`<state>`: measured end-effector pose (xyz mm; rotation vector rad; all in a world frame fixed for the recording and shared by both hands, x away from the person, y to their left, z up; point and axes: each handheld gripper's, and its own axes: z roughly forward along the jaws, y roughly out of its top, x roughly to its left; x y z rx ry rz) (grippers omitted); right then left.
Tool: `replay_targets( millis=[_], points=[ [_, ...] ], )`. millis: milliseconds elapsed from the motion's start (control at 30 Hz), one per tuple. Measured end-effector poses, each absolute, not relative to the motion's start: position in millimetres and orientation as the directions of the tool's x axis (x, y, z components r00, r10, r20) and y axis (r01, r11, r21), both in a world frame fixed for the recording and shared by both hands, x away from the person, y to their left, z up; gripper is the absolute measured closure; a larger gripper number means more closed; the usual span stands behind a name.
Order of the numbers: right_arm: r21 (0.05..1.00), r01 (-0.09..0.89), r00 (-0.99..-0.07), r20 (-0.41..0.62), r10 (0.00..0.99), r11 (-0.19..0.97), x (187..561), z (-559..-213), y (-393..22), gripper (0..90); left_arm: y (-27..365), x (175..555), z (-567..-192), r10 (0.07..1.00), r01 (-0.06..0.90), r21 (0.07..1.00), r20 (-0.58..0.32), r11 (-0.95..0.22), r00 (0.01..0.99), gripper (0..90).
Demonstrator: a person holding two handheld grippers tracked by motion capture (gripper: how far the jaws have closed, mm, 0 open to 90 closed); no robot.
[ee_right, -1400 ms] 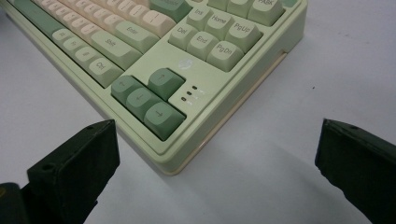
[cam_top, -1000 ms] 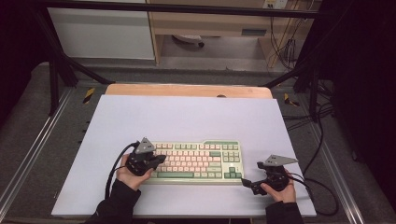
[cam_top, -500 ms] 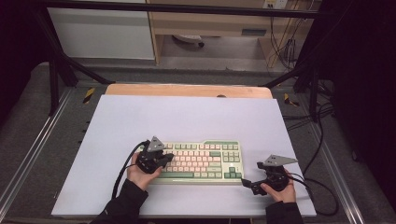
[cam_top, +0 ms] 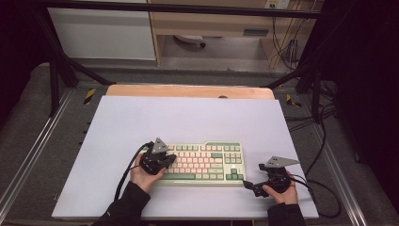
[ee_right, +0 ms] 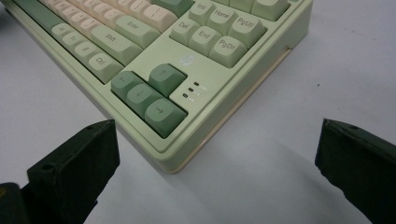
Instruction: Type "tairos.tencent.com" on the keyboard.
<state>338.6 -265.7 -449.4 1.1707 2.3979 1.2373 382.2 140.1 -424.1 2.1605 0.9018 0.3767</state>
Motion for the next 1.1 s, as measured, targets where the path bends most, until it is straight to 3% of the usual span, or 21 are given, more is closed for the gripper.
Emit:
replay_targets(
  millis=[500,1100],
  points=[
    [0.757,0.561,-0.665,0.169,0.727,0.336,338,-449,-266,0.3,145,378,-421,0.700,0.473,0.746,-0.013,-0.469,0.714,89.8],
    [0.757,0.560,-0.666,0.169,0.727,0.337,338,-449,-266,0.4,182,361,-413,0.714,0.475,0.761,-0.023,-0.441,0.700,89.8]
  ],
)
